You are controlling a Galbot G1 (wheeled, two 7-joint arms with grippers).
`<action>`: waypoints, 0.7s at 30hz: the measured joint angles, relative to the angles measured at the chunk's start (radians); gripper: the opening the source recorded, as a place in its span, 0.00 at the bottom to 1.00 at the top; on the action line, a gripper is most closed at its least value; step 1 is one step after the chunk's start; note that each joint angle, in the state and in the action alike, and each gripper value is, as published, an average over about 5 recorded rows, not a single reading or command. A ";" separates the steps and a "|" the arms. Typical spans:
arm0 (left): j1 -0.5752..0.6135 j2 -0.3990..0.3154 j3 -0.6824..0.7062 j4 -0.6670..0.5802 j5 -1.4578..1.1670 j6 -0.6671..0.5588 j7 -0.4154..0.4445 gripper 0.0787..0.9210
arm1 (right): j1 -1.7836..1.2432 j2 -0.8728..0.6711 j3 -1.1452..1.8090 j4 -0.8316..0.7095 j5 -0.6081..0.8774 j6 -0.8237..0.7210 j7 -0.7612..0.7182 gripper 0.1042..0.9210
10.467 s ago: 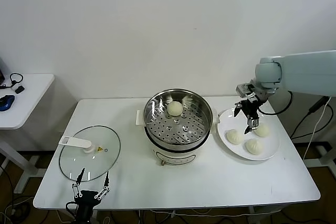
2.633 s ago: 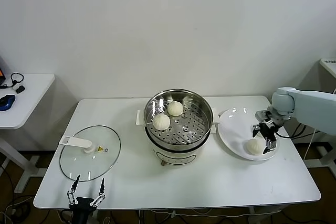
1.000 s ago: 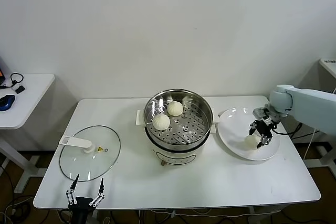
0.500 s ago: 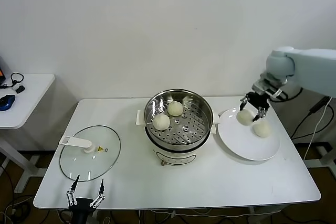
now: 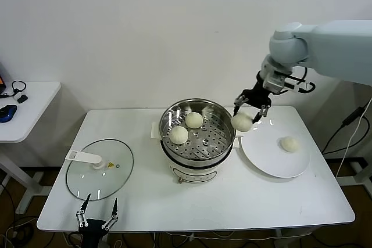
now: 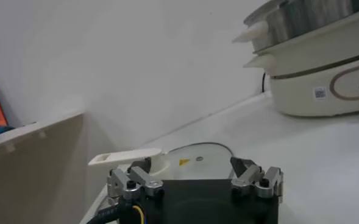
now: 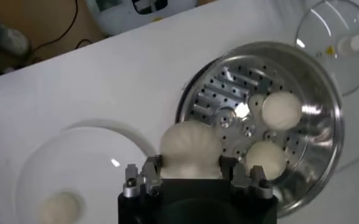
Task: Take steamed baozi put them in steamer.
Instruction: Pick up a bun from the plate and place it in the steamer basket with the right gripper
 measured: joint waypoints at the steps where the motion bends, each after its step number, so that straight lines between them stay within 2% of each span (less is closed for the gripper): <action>1: -0.001 0.000 0.000 0.001 0.000 0.000 0.000 0.88 | -0.014 0.011 0.012 -0.003 -0.009 0.004 0.003 0.66; 21: -0.012 -0.006 -0.002 0.005 -0.002 -0.001 -0.003 0.88 | -0.289 0.227 0.164 -0.159 -0.110 0.014 0.035 0.69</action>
